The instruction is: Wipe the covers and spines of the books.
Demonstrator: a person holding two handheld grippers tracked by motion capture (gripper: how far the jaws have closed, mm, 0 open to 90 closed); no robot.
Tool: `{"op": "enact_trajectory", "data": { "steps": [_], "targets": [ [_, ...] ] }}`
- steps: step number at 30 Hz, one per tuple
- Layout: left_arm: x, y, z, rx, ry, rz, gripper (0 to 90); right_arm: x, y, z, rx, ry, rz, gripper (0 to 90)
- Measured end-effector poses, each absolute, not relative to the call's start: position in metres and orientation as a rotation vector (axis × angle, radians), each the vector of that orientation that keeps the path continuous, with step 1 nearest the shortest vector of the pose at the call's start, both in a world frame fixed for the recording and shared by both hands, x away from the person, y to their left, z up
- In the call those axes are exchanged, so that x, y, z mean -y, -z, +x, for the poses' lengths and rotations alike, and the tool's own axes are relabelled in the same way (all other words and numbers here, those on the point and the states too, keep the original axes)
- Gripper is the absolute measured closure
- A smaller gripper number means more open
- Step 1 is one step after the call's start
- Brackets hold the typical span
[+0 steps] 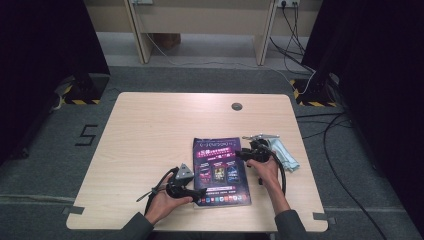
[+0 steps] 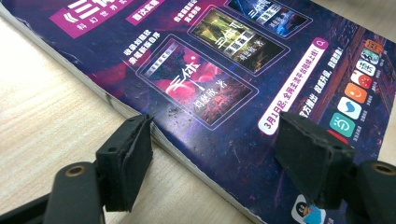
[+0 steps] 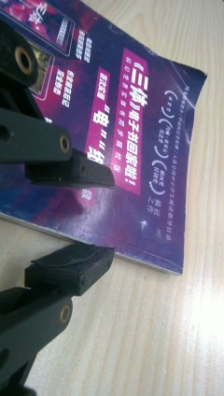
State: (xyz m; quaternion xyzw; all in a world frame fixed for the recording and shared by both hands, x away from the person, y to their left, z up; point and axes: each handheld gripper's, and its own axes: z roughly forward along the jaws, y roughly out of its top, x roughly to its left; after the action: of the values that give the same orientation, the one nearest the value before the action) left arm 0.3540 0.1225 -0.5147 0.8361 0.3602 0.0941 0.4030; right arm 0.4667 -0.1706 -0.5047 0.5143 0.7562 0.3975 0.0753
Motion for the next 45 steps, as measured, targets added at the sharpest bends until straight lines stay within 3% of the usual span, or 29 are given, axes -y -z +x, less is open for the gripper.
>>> {"op": "enact_trajectory", "data": {
  "steps": [3,8,14,27,45],
  "targets": [
    [-0.123,0.515,0.354,-0.913,-0.238,2.107,27.0,0.166,0.503,0.466,-2.287,-1.107,1.505,64.6],
    [-0.123,0.515,0.354,-0.908,-0.236,2.105,27.7,0.162,0.503,0.466,-2.286,-1.075,1.506,58.8],
    [-0.123,0.515,0.355,-0.904,-0.236,2.111,27.9,0.166,0.506,0.467,-2.254,-1.144,1.569,58.2],
    [-0.123,0.514,0.355,-0.905,-0.232,2.115,28.7,0.169,0.489,0.461,-2.147,-1.353,1.603,64.8],
    [-0.125,0.514,0.354,-0.913,-0.224,2.117,28.6,0.165,0.468,0.451,-2.259,-1.42,1.552,65.9]
  ]
}}
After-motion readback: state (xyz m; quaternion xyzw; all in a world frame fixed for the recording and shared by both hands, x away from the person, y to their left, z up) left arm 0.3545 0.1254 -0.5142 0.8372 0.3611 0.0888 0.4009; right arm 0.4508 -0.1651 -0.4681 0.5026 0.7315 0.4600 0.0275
